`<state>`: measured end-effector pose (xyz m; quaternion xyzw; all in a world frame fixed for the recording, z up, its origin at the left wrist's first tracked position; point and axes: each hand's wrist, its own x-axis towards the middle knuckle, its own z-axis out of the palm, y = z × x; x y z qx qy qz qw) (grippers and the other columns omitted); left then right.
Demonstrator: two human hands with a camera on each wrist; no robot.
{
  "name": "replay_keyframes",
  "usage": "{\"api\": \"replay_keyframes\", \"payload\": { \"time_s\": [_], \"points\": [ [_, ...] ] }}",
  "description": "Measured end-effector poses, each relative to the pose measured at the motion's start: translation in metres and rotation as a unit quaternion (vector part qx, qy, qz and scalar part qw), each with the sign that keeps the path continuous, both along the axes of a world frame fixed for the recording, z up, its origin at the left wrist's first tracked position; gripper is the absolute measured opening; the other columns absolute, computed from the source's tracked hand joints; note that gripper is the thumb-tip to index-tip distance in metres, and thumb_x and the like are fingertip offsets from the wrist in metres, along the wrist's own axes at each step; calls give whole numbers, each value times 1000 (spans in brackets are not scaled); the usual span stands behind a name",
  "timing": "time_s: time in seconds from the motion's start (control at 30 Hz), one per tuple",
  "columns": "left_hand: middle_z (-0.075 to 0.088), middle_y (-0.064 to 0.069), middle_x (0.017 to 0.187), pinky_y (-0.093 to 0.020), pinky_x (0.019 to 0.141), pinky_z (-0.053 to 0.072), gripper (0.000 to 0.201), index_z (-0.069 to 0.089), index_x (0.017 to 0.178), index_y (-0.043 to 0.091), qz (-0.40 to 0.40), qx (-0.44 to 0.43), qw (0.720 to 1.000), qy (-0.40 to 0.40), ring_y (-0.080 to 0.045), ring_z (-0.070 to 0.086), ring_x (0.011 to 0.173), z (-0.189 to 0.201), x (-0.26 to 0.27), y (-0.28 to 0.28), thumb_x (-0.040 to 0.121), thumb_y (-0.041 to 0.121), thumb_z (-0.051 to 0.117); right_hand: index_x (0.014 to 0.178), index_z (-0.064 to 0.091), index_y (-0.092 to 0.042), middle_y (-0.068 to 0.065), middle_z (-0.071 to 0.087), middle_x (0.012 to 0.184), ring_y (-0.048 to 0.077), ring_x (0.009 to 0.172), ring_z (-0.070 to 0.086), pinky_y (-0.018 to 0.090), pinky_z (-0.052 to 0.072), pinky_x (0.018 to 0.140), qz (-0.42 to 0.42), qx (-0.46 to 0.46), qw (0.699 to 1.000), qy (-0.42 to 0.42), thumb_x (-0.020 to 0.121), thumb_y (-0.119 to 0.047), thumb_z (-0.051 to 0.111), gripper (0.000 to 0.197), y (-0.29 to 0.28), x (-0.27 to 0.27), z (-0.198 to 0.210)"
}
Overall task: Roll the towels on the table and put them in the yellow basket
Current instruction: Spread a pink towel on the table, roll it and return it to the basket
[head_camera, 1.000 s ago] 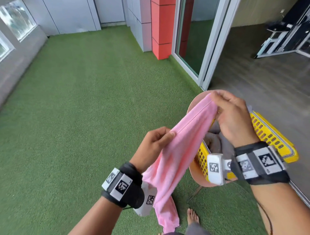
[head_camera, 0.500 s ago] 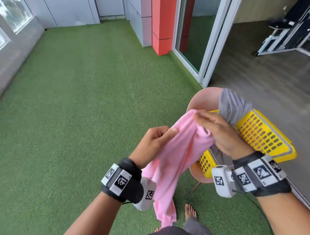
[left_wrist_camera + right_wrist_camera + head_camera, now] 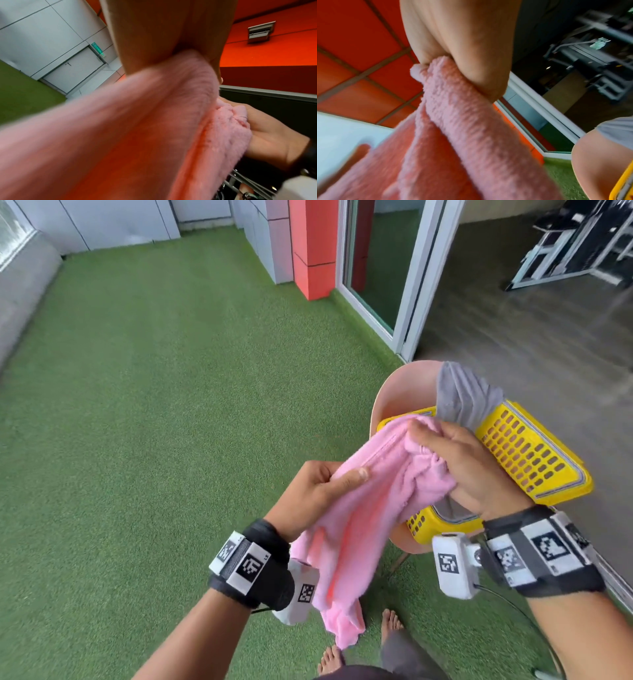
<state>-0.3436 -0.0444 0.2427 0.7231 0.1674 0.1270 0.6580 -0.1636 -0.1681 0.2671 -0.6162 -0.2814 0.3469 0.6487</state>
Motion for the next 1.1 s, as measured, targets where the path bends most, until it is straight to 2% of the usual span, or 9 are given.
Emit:
{"api": "replay_keyframes", "payload": {
  "time_s": [0.13,0.23,0.3,0.4,0.53,0.7,0.87,1.0,1.1],
  "points": [
    [41,-10,60,-44,46,22,55,44,65,-4,16,-4,1000,24,-20,33,56,-19,-9,-10,93,41,59,77,76,-21,2,64,79,21,87,56,38,41,86,-190,44,980,43,82,-31,74,11,-33,23,5],
    [34,-5,57,-38,47,19,45,45,59,9,0,25,999,21,-17,27,54,-13,3,-29,96,31,57,102,73,-20,-7,73,99,5,96,64,25,45,94,-47,-13,998,-25,91,-14,61,17,-56,5,-6],
    [35,-6,59,-36,47,19,44,46,62,2,-36,30,999,18,-16,28,56,-6,21,-45,97,28,56,104,69,-18,-10,73,97,-2,90,65,13,49,81,114,-85,989,-51,91,-21,65,14,-68,-21,-17],
    [38,-8,63,-39,47,21,48,45,68,-8,-86,36,995,24,-16,29,58,3,46,-72,97,28,56,75,65,-15,-8,63,65,3,63,56,12,42,57,108,-80,991,-29,86,-16,67,11,-93,-33,-27],
    [36,-1,58,-26,43,21,44,45,60,2,-136,45,989,25,-14,27,54,7,56,-118,99,23,53,84,64,7,-3,61,64,10,64,58,14,43,57,-5,-20,999,37,81,-18,68,26,-150,-13,-19],
    [39,-11,65,-46,44,23,62,45,74,-12,-148,38,986,72,-23,33,59,-12,43,-161,93,46,57,92,42,19,12,59,82,33,95,35,44,24,79,-110,4,992,55,69,-49,85,84,-245,29,-20],
    [37,-6,59,-35,43,25,54,50,83,-18,-121,54,989,62,-15,32,53,-15,41,-199,96,34,55,95,52,17,19,60,78,22,71,57,26,45,68,-71,-56,996,10,87,-28,66,47,-292,8,-24],
    [31,-1,59,-21,46,21,39,45,64,0,-194,55,979,29,-9,27,54,-4,60,-242,98,17,53,124,61,-7,-2,67,118,7,107,63,16,48,90,20,-120,992,17,84,-11,66,40,-295,-33,-42],
    [33,11,54,-15,46,23,42,42,58,16,-242,51,969,16,-3,25,51,0,69,-264,97,15,55,91,66,0,1,71,79,8,73,64,16,50,68,-9,-118,993,-3,80,-13,69,17,-309,-46,-42]
  ]
}}
